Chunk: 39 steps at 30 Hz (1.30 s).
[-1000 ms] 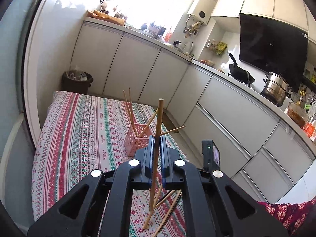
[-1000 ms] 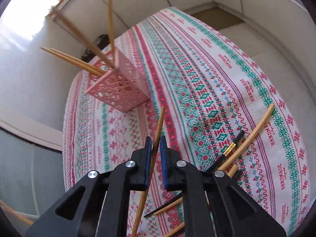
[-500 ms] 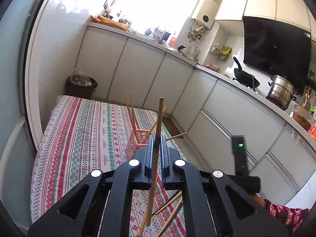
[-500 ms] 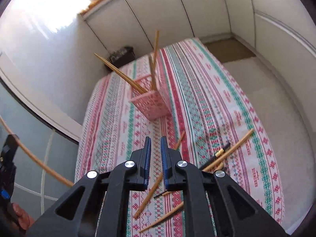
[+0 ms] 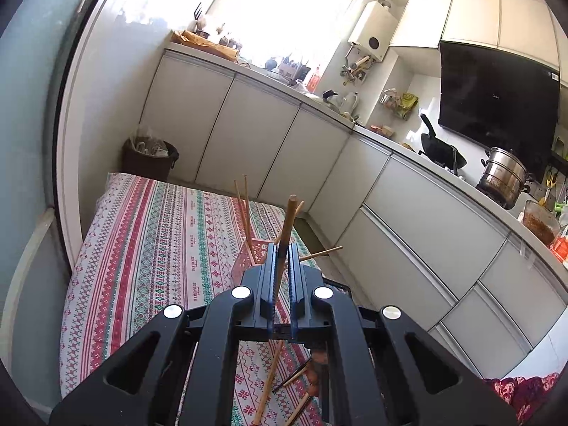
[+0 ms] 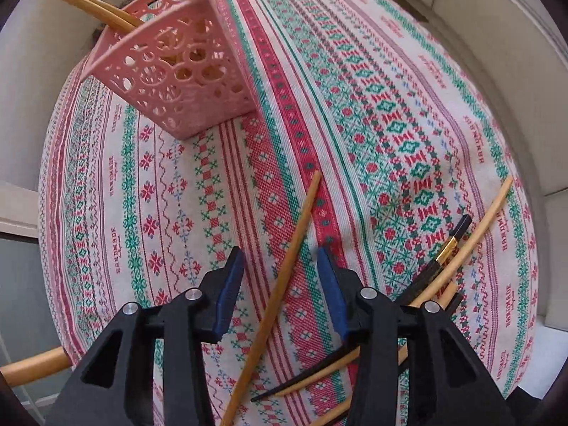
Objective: Organize utensils
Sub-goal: 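Carry both held wooden chopsticks upright over the pink basket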
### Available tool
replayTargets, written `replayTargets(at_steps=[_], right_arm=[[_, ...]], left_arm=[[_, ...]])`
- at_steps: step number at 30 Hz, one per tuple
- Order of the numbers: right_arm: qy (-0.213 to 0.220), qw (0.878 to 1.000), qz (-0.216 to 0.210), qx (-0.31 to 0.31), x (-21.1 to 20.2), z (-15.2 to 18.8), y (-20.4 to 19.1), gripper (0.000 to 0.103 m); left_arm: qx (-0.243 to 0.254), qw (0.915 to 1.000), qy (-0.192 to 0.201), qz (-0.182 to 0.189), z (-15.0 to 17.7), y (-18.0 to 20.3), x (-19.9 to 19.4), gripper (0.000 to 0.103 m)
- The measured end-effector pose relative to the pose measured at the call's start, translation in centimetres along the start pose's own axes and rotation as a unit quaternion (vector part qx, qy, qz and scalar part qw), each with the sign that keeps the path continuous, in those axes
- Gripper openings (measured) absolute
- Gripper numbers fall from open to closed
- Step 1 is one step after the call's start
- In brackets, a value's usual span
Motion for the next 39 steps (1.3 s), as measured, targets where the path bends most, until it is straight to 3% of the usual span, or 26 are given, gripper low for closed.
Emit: replayTargets(at_steps=[2,3,4,6,10,16,21,28,39], right_arm=[[0.011,1.000,0.004,-0.004,0.1,0.0,-0.2,0.016],[0.007,1.000,-0.021,0.006,0.1,0.1,-0.1,0.008],[0.005,0.999,-0.048,0.024,0.1,0.1,0.4,0.007],[0.020,0.996,-0.078,0.043,-0.8,0.2,1.3,0.007],[0.109,0.983,-0.145,0.018,-5.7,1.1,2.1,0.007],[0.211,0.957,-0.197,-0.026,-13.8,3.1,3.3,0.007],[0.278,0.936,-0.210,-0.048,-19.2,4.4,4.0,0.007],[0.325,0.917,-0.229,-0.042,-24.1,3.6,6.5,0.007],[0.356,0.898,-0.257,-0.015,-29.2,0.9,10.3,0.007]], left_arm=[[-0.002,1.0000,0.004,-0.003,-0.2,-0.3,-0.4,0.005],[-0.004,1.0000,0.006,-0.004,-0.2,-0.5,-0.6,0.005],[-0.006,0.9999,0.007,-0.005,-0.3,-0.7,-0.8,0.005],[-0.009,0.9999,0.008,-0.007,-0.3,-0.9,-1.0,0.005],[-0.005,0.9999,0.010,-0.008,-0.4,-0.6,-1.5,0.005],[0.005,0.9999,0.014,-0.007,-0.2,0.2,-1.8,0.005],[0.023,0.9996,0.016,-0.004,0.0,1.7,-1.2,0.005],[0.041,0.9991,0.001,-0.009,1.0,3.3,0.7,0.005],[0.054,0.9983,-0.006,-0.022,0.3,5.5,3.9,0.005]])
Point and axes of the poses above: each gripper's, at about its wrist camera, not at the fingertips, and x roughly the way its jaws point, y to its right, z to its underside, the point moved 4 cm from there along x, roughly the way its jaws point, and after that the axes turned 7 degrees about y, right-handed, at the moved point
